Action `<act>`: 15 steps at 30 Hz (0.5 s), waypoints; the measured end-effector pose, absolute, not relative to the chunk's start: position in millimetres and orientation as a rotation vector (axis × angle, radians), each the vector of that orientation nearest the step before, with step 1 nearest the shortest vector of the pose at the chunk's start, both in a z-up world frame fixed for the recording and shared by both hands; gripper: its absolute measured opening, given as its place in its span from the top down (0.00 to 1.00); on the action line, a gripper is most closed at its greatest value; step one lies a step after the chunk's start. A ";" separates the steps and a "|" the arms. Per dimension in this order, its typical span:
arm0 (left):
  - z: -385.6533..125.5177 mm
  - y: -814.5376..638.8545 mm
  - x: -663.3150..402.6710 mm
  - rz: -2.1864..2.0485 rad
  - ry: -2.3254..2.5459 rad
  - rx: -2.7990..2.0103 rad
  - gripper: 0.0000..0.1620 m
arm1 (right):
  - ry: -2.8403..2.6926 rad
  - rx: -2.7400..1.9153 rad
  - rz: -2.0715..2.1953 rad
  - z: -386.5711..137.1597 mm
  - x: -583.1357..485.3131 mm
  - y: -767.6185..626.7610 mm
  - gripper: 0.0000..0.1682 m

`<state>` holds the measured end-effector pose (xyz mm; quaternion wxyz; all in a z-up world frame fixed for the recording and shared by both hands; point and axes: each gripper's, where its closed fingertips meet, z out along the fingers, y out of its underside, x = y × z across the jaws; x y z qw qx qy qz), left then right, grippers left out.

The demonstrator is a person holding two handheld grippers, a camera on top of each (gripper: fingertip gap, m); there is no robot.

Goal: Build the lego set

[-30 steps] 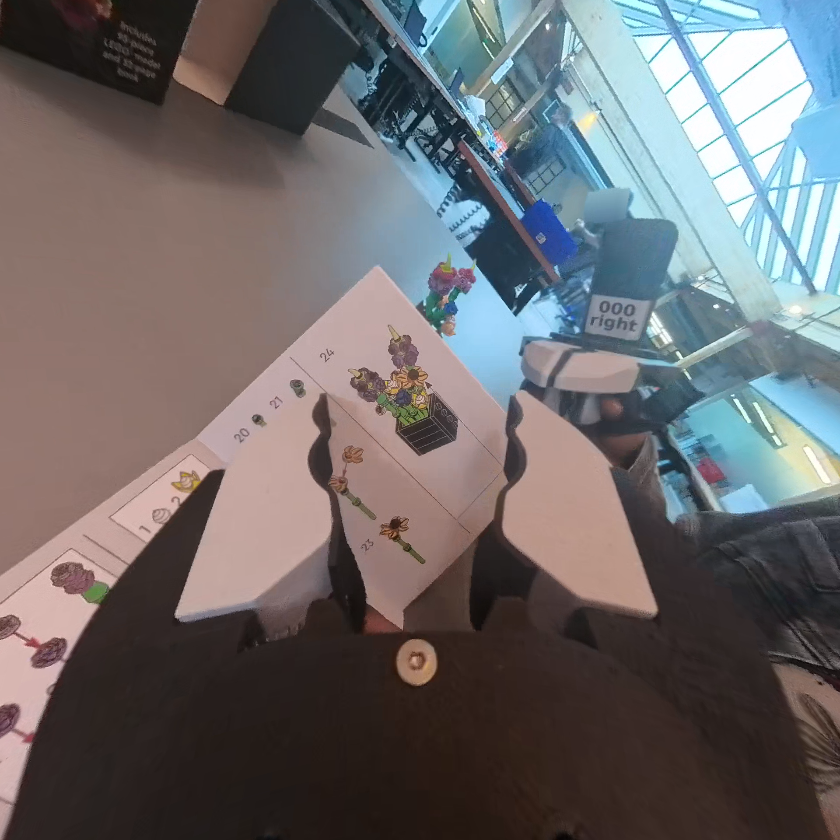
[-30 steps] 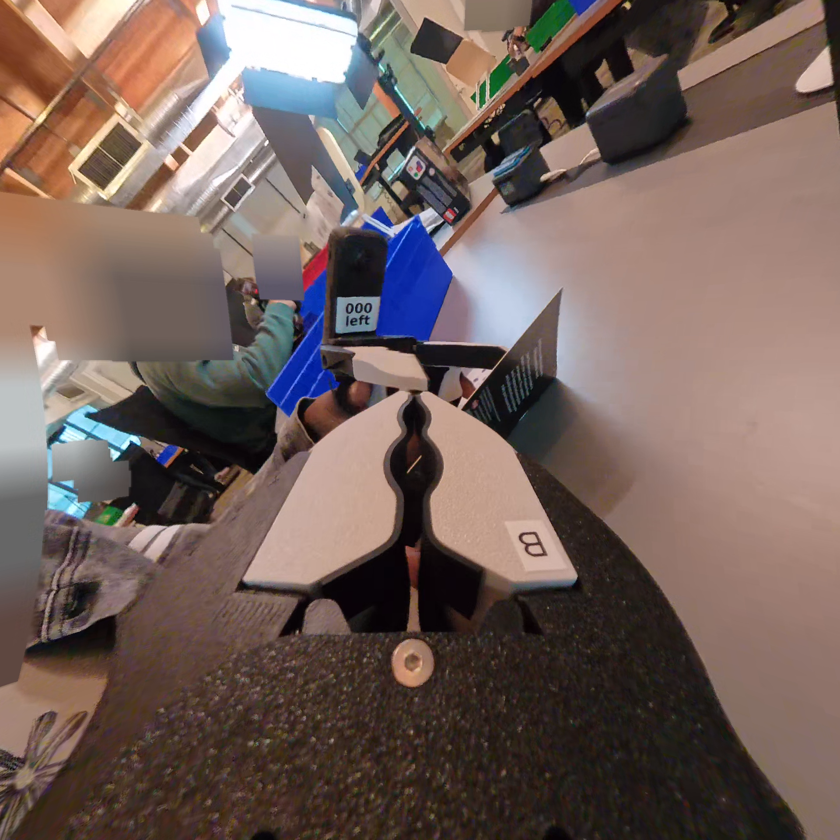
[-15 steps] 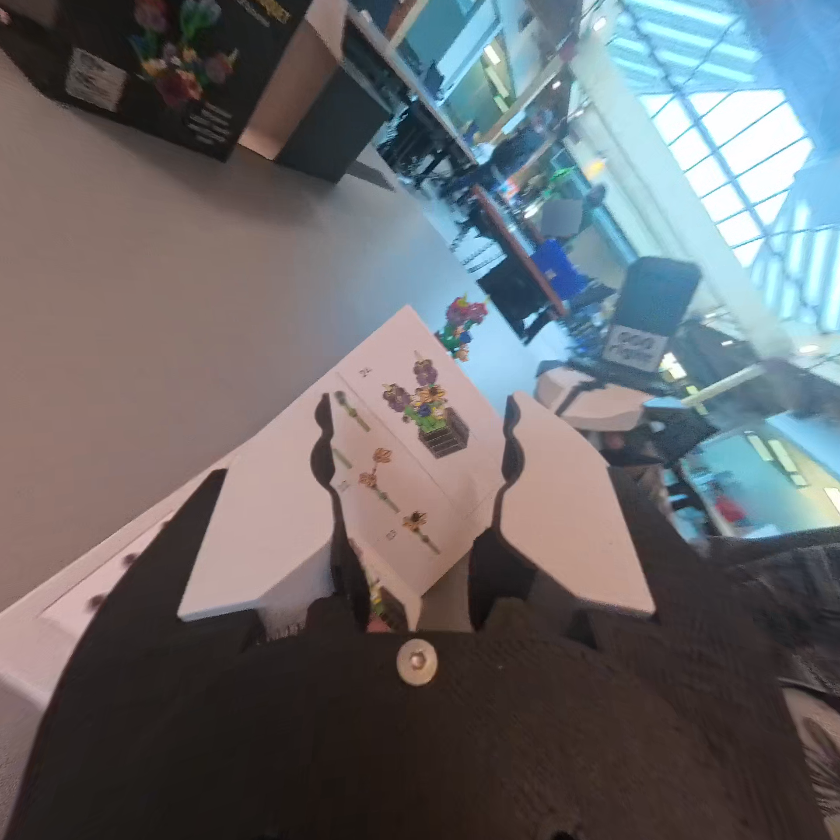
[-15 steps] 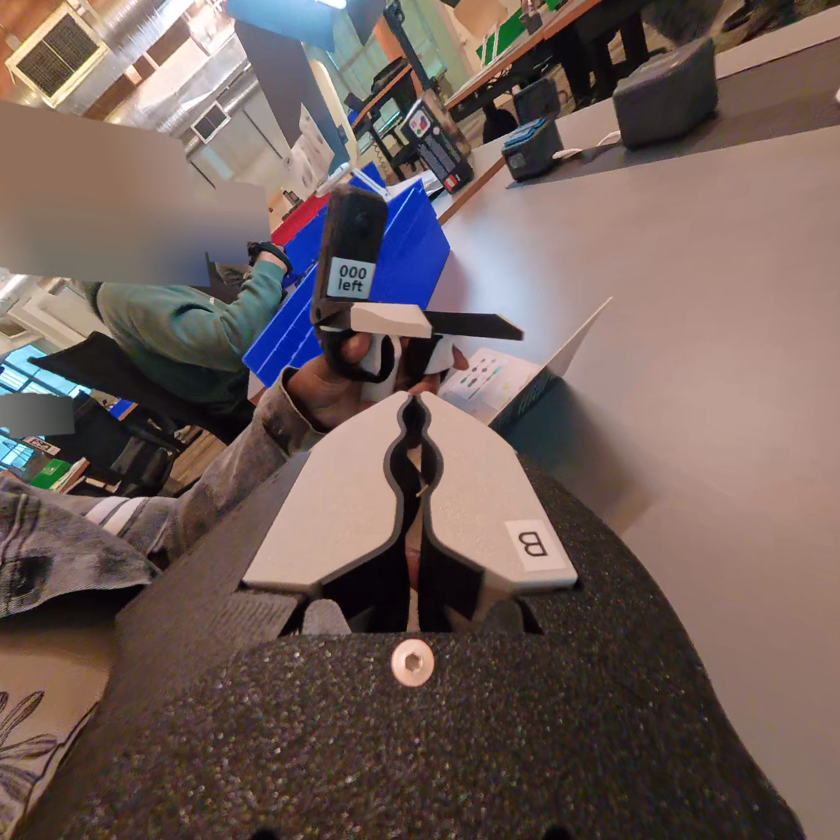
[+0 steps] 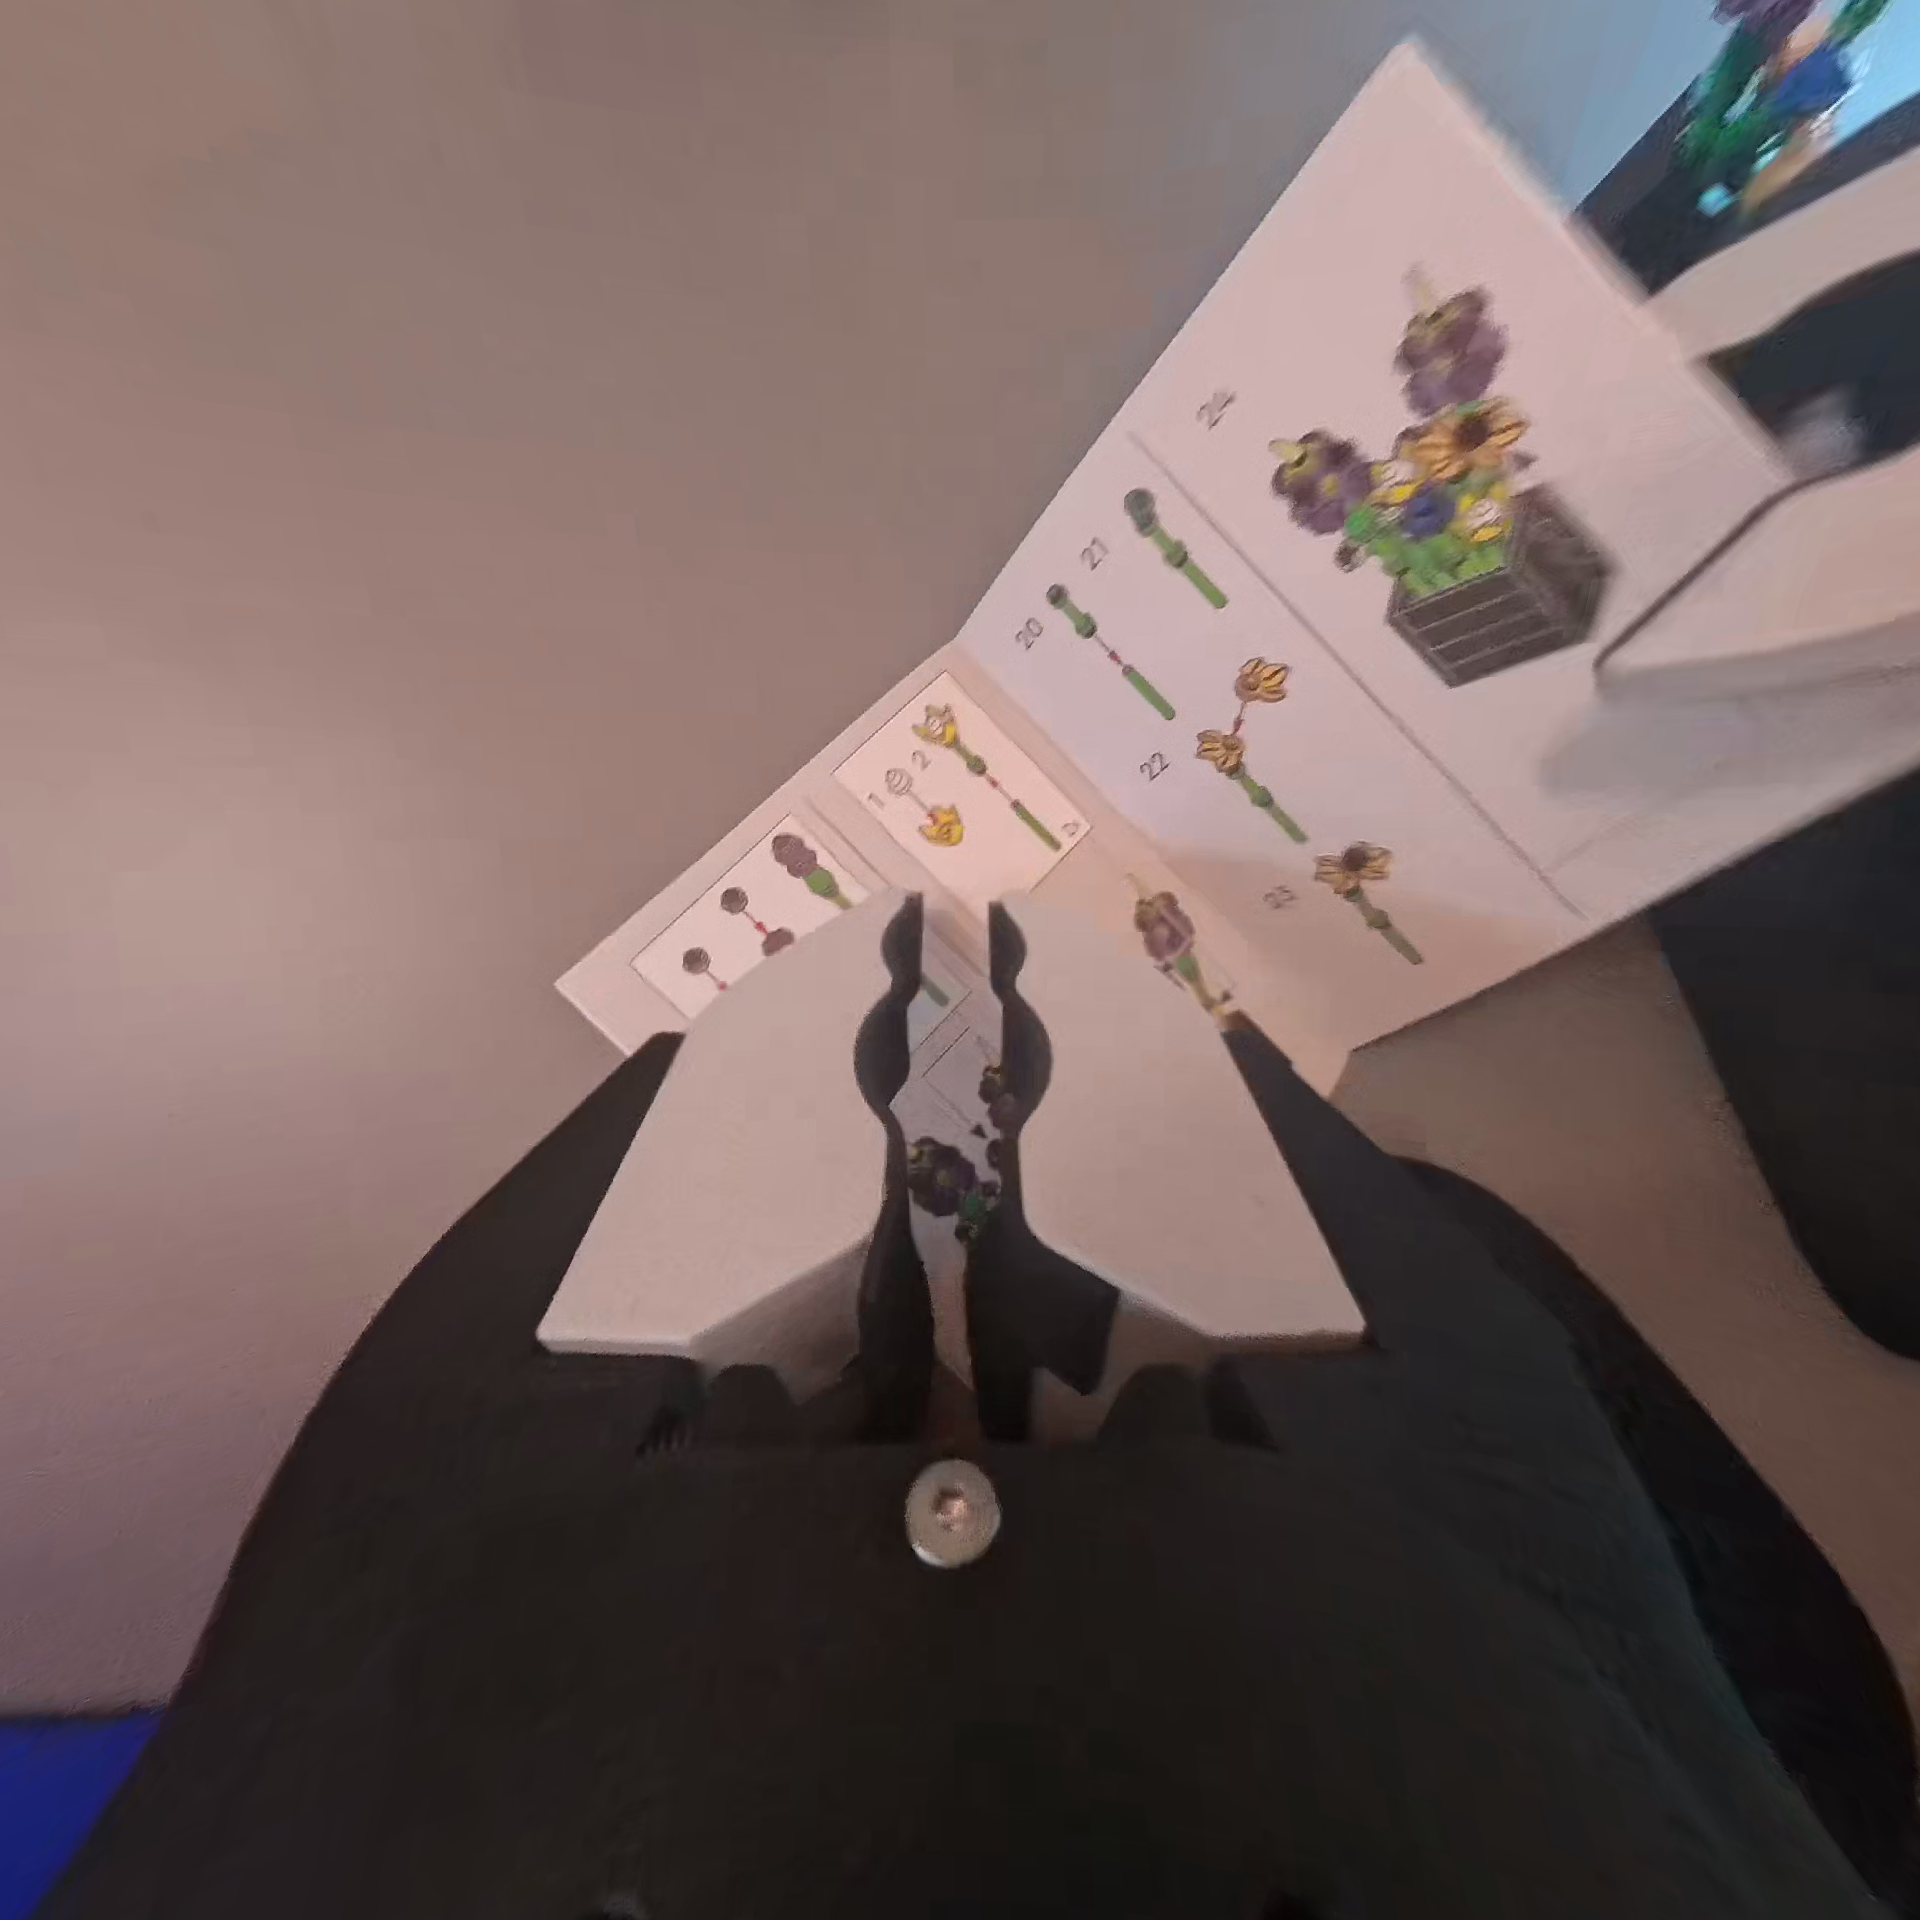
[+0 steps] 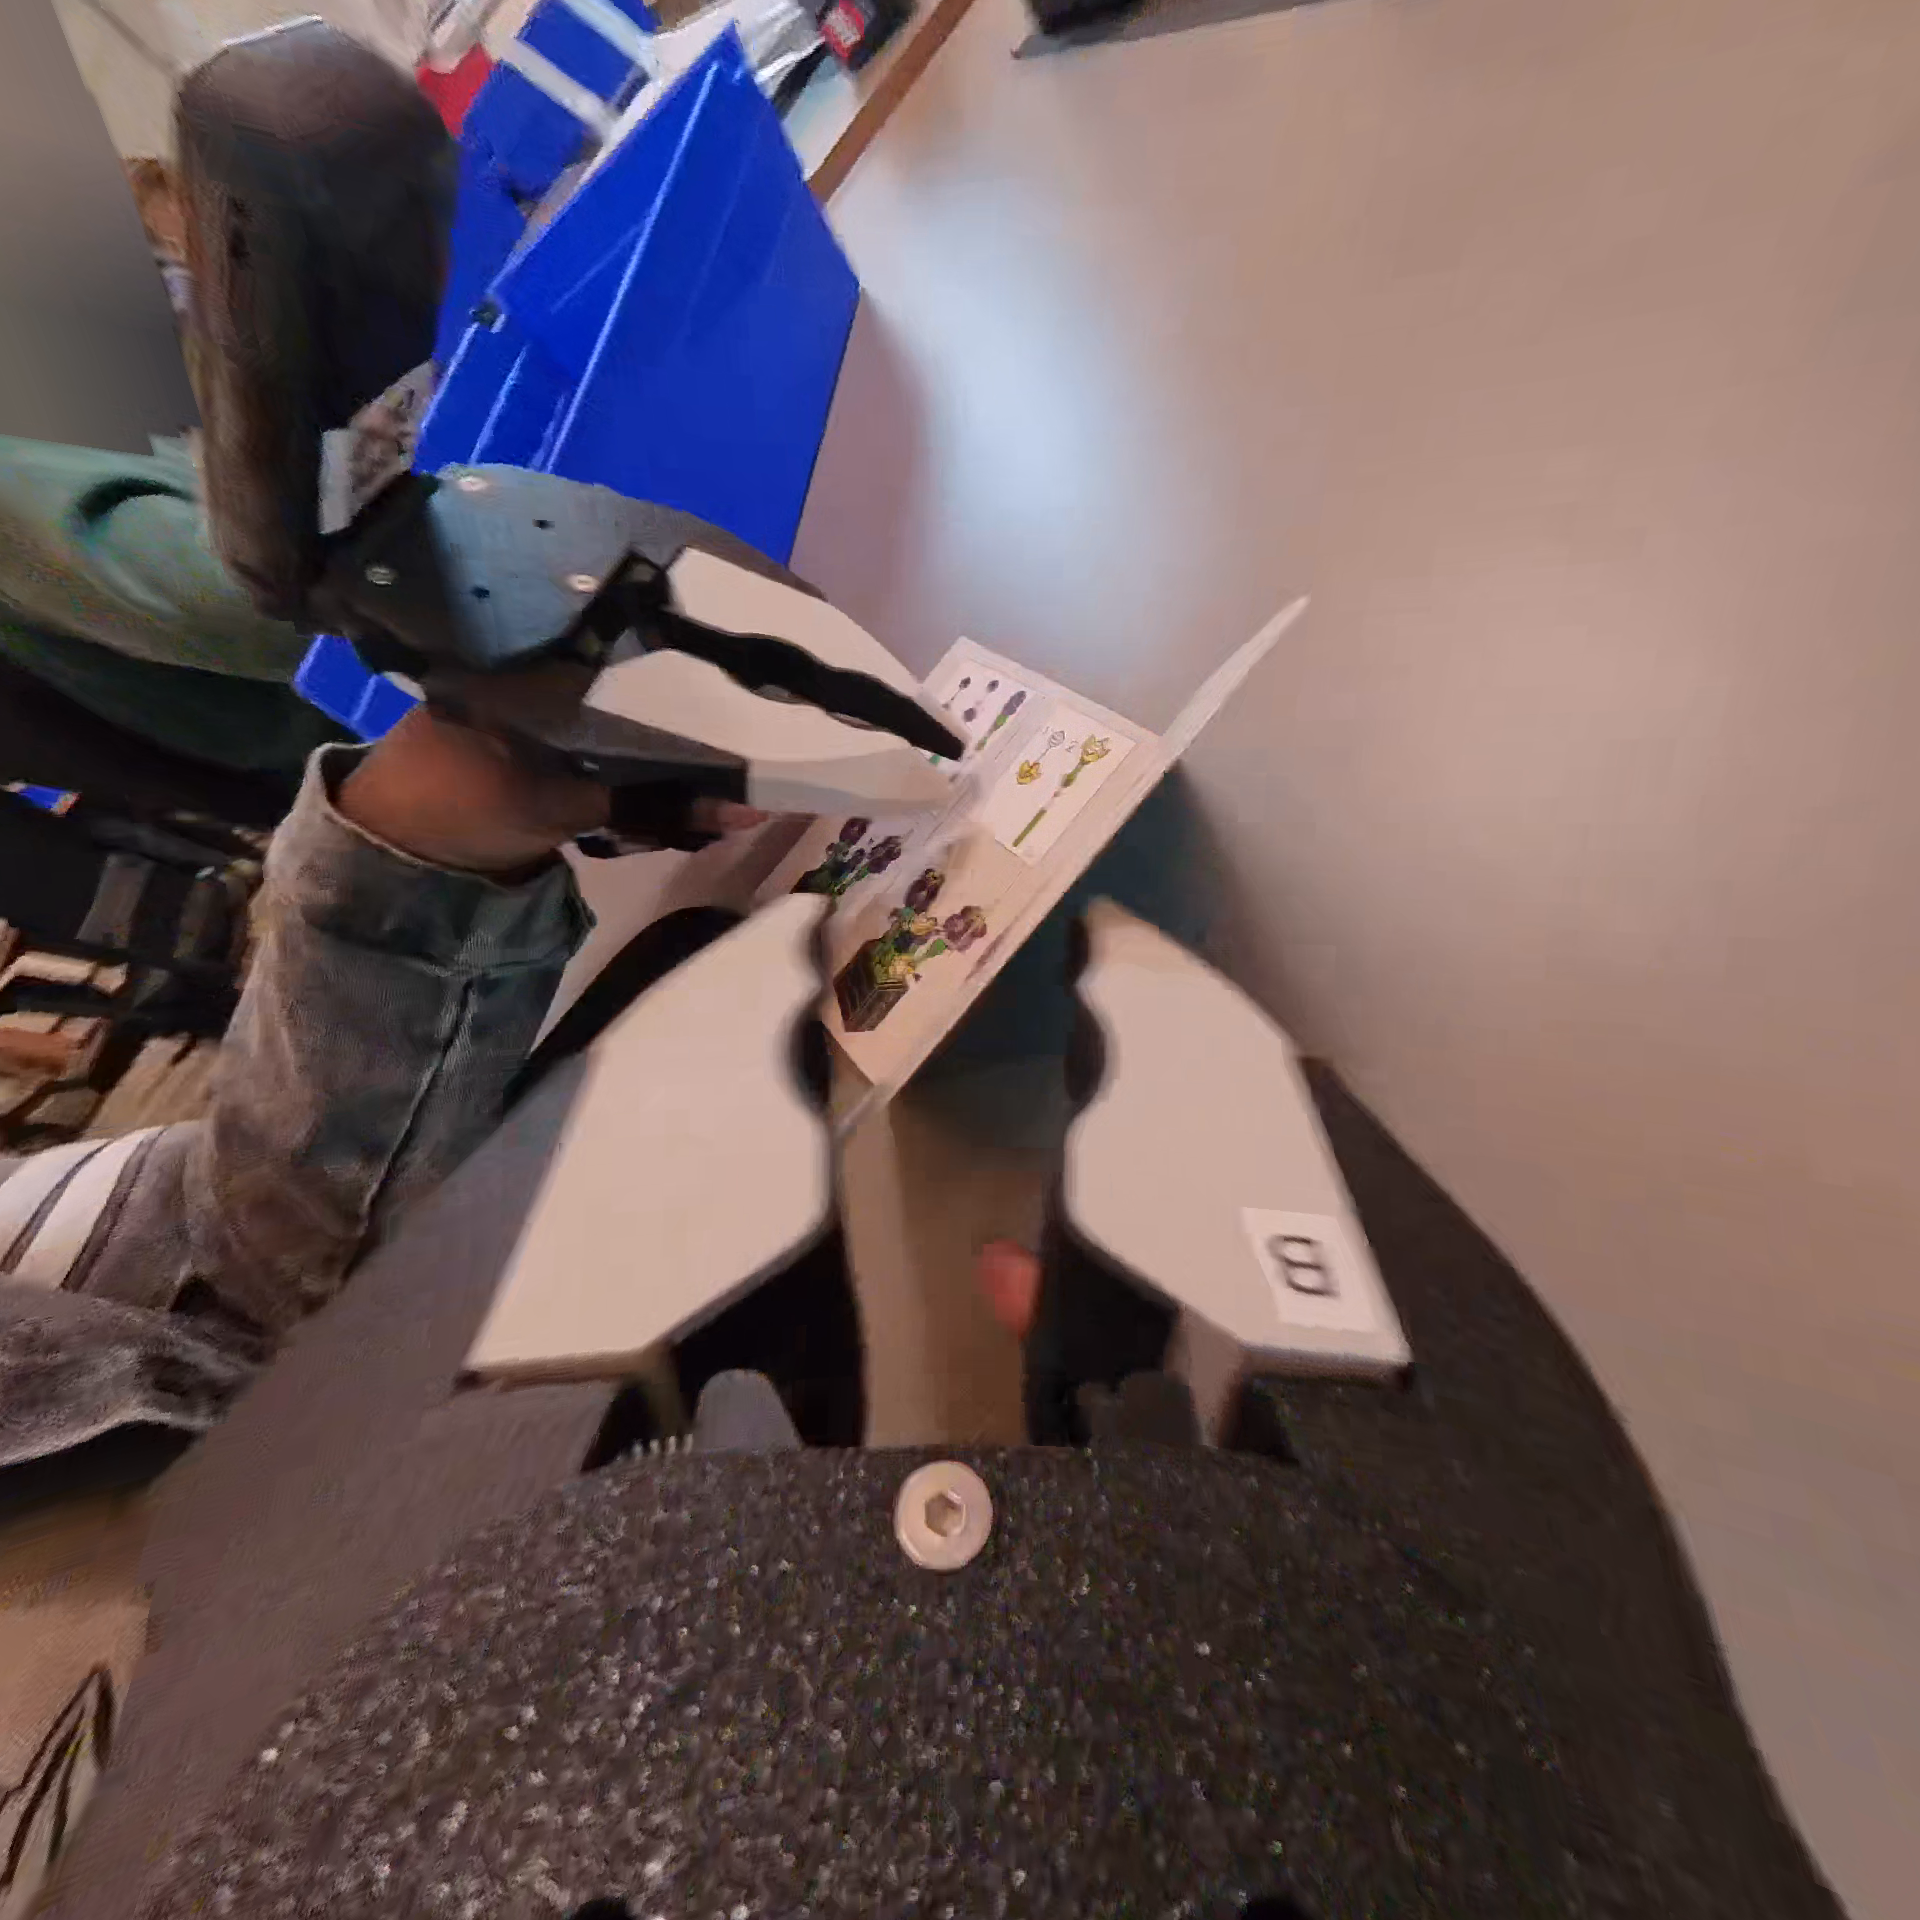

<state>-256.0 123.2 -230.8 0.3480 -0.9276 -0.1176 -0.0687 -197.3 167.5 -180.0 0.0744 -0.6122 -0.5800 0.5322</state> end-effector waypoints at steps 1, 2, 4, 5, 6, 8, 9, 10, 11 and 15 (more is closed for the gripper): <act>-238.5 120.5 -257.7 -0.152 -0.313 -2.446 0.92 | -1.751 -1.830 1.616 -179.3 -197.5 167.1 0.91; -238.8 122.1 -258.9 -0.139 -0.315 -2.437 0.95 | -1.746 -1.831 1.609 -177.9 -195.6 170.7 0.95; -237.7 127.9 -253.3 -0.192 -0.318 -2.406 0.96 | -1.754 -1.816 1.597 -170.3 -185.2 176.6 0.96; -237.5 132.8 -246.2 -0.244 -0.308 -2.389 0.96 | -1.763 -1.810 1.600 -165.5 -179.1 177.5 0.96; -238.1 138.5 -239.1 -0.280 -0.287 -2.375 0.96 | -1.777 -1.804 1.596 -162.0 -174.1 177.3 0.95; -239.6 148.5 -228.1 -0.293 -0.233 -2.363 0.97 | -1.834 -1.795 1.586 -161.2 -167.7 170.4 0.93; -240.2 150.9 -225.4 -0.279 -0.204 -2.366 0.98 | -1.865 -1.788 1.606 -162.8 -167.0 163.1 0.91; -240.4 151.2 -225.1 -0.263 -0.191 -2.371 0.99 | -1.880 -1.781 1.647 -164.4 -168.1 155.0 0.89; -240.3 151.3 -224.5 -0.275 -0.194 -2.366 0.99 | -1.861 -1.783 1.707 -164.9 -171.8 149.0 0.87; -239.5 151.2 -223.2 -0.403 -0.248 -2.330 0.99 | -1.726 -1.818 1.931 -168.5 -189.4 137.2 0.84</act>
